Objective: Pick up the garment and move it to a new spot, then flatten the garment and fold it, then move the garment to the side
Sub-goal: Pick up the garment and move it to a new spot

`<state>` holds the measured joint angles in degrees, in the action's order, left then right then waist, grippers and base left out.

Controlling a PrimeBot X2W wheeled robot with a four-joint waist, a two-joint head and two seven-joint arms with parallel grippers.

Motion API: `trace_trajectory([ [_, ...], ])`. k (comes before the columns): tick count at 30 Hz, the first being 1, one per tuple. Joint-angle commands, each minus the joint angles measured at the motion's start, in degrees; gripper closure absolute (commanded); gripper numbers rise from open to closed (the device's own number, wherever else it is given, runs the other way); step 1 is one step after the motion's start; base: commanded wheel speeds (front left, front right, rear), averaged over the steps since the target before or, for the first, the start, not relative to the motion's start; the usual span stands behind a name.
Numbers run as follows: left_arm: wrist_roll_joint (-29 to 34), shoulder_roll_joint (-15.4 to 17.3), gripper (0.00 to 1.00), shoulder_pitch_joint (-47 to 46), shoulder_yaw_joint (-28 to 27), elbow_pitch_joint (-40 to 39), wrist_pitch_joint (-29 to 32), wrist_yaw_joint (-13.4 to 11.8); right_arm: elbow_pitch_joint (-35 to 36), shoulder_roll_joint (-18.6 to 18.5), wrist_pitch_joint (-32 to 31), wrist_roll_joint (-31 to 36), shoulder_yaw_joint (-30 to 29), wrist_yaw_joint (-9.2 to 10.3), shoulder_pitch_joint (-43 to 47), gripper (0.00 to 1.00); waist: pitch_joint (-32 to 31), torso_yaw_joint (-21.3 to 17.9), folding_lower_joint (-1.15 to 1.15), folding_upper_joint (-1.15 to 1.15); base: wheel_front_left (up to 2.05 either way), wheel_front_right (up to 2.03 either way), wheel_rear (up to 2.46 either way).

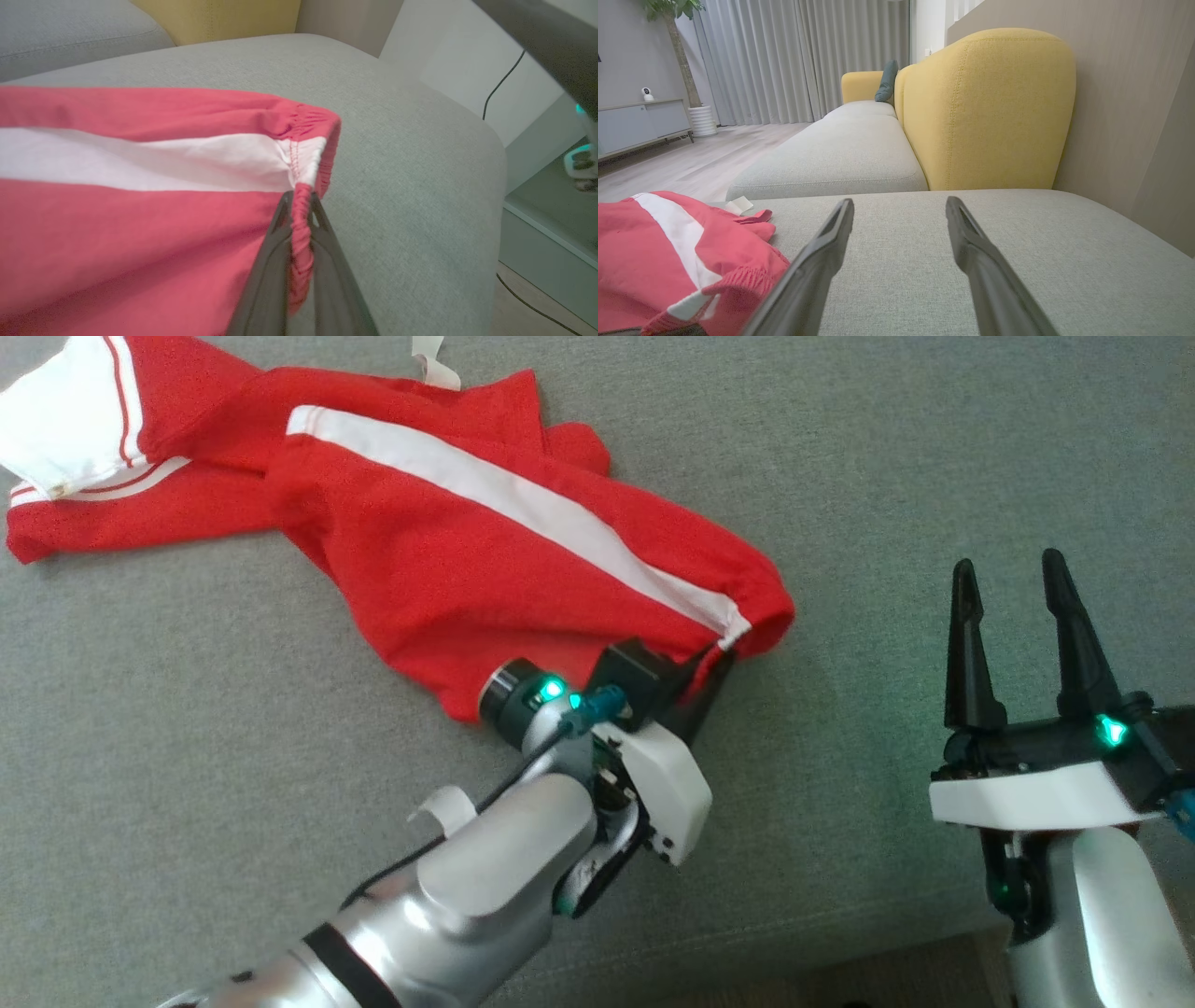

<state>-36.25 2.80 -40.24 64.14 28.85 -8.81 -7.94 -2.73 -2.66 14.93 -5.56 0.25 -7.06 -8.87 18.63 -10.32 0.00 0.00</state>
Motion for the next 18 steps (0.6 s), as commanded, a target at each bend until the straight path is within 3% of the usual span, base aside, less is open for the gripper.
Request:
trace_trajectory([
  [1, -0.5, 0.1, 1.00, -2.2, -0.7, -2.1, -0.7, -0.3, 1.5, -0.2, 0.1, -0.5, 1.2, -0.43, -1.5, 0.00, 0.0, 0.1, 0.00, 0.00, 0.00, 0.00, 0.00],
  [2, -1.2, 0.1, 0.97, -2.3, 0.3, -2.0, -1.0, -0.8, 1.5, -0.2, 0.1, -0.4, 1.1, -0.43, -1.6, 0.00, 0.0, 0.1, 0.00, 0.00, 0.00, 0.00, 0.00],
  [3, -1.9, 0.1, 0.61, -2.4, 1.3, -2.0, -1.4, -1.1, 1.5, -0.2, 0.1, -0.4, 1.1, -0.43, -1.6, 0.00, 0.0, 0.2, 0.00, 0.00, 0.00, 0.00, 0.00],
  [4, -3.0, 0.1, 0.00, -2.8, 2.9, -1.7, -2.3, -1.5, 1.4, -0.2, 0.1, -0.4, 0.8, -0.43, -1.6, 0.00, -0.1, 0.5, 0.00, 0.00, 0.00, 0.00, 0.00],
  [12, -5.7, 0.1, 0.00, -5.1, 4.5, -1.3, -5.6, -2.0, 0.9, -0.2, 0.1, 0.0, 0.2, -0.43, -1.2, 0.00, -2.0, 2.9, 0.00, 0.00, 0.00, 0.00, 0.00],
  [18, -4.9, 0.1, 0.00, -5.3, -0.5, -2.0, -6.1, -3.1, 0.9, -0.2, 0.1, 0.6, -0.3, -0.43, -0.3, 0.00, -4.6, 5.2, 0.00, 0.00, 0.00, 0.00, 0.00],
])
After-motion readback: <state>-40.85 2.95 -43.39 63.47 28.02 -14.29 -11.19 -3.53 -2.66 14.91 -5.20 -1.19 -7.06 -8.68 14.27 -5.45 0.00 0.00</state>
